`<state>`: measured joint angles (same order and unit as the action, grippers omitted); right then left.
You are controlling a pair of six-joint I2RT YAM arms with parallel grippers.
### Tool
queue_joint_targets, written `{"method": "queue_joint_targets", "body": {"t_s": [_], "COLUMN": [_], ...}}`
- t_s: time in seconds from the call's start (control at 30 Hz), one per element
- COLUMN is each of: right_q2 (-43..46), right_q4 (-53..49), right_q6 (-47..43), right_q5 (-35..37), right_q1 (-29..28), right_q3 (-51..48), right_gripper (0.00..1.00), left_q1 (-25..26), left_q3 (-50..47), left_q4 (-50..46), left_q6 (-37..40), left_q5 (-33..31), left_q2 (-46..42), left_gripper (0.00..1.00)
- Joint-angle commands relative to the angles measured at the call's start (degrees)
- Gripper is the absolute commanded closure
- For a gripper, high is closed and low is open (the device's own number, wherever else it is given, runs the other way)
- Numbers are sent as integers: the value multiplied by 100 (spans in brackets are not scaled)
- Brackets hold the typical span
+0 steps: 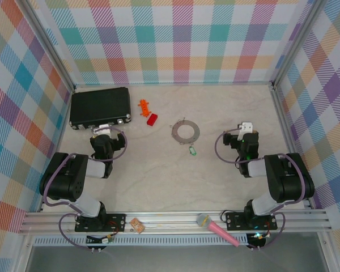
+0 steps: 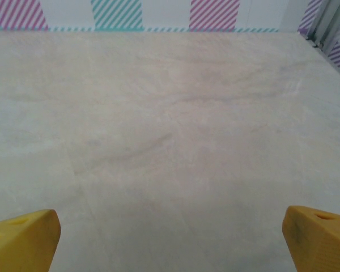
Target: Put the keys on the keyring
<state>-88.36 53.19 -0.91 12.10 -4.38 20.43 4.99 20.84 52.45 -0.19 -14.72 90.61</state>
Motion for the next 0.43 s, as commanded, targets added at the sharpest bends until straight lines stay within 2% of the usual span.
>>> {"method": "queue_joint_targets", "body": {"t_s": [0.0, 0.17, 0.4], "right_q2": [9, 11, 11], "right_q4": [-185, -214, -200], "right_q6": [227, 238, 235], "right_q5": [-178, -175, -181], "right_q1": [87, 87, 87], "right_q3": [146, 159, 159], "right_gripper": [1, 1, 1], "left_q1": [-53, -58, -60], "left_q3": [82, 245, 248], "left_q4": [78, -217, -230], "left_q6": [-23, 233, 292], "left_q5": [169, 811, 975], "left_q2": [0, 10, 10], "left_gripper": [0, 0, 0]}}
